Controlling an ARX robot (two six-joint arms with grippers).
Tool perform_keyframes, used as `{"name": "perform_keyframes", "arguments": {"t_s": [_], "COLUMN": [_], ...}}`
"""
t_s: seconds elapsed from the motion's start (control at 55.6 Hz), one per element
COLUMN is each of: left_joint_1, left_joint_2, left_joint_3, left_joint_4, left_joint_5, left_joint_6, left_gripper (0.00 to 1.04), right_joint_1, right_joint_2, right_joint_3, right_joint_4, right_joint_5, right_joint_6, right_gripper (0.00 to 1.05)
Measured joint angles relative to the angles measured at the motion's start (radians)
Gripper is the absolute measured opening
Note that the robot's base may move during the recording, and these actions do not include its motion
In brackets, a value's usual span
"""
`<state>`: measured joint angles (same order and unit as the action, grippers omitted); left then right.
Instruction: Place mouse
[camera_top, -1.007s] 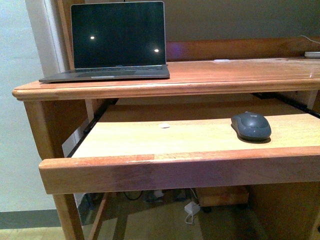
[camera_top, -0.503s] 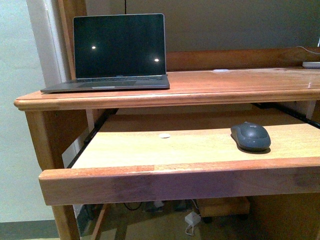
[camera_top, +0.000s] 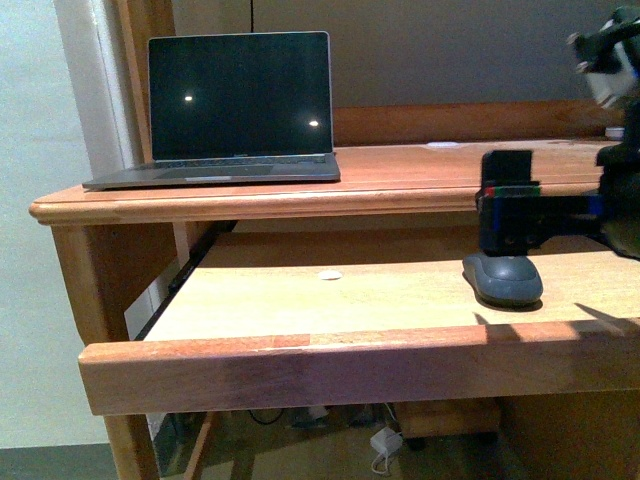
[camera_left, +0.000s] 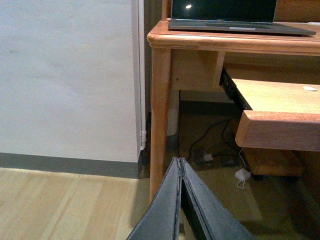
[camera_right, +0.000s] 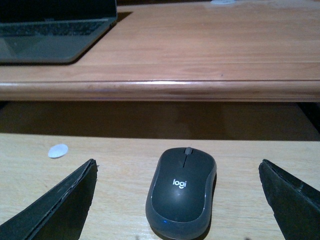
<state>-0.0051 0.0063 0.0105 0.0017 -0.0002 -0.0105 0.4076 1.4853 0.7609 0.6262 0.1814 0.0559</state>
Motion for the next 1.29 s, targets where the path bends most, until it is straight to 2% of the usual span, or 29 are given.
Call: {"name": "perform_keyframes", "arguments": {"t_s": [0.018, 0.198, 0.557, 0.881, 1.043, 1.294], "left_joint_1": [0.000, 0.000, 0.000, 0.000, 0.000, 0.000], "left_joint_2": [0.000, 0.000, 0.000, 0.000, 0.000, 0.000], "left_joint_3": [0.000, 0.000, 0.000, 0.000, 0.000, 0.000], "left_joint_4": [0.000, 0.000, 0.000, 0.000, 0.000, 0.000], "left_joint_5": [0.000, 0.000, 0.000, 0.000, 0.000, 0.000], "left_joint_6": [0.000, 0.000, 0.000, 0.002, 0.002, 0.002], "left_gripper": [0.03, 0.45, 0.98, 0.97, 0.97, 0.97], "right_joint_1": [0.004, 0.057, 0.063, 0.086, 0.080, 0.040], "right_joint_2": [0.005, 0.106, 0.187, 0.282, 0.331, 0.337], "right_joint_3": [0.005, 0.103, 0.218, 0.364, 0.428, 0.428], "right_joint_4": [-0.006, -0.157, -0.322, -0.487, -0.504, -0.491], "right_joint_5": [0.005, 0.103, 0.239, 0.279, 0.291, 0.263], "right_joint_6": [-0.006, -0.090, -0.105, -0.051, -0.008, 0.021], "right_gripper": [0.97, 0.97, 0.97, 0.97, 0.97, 0.61]}}
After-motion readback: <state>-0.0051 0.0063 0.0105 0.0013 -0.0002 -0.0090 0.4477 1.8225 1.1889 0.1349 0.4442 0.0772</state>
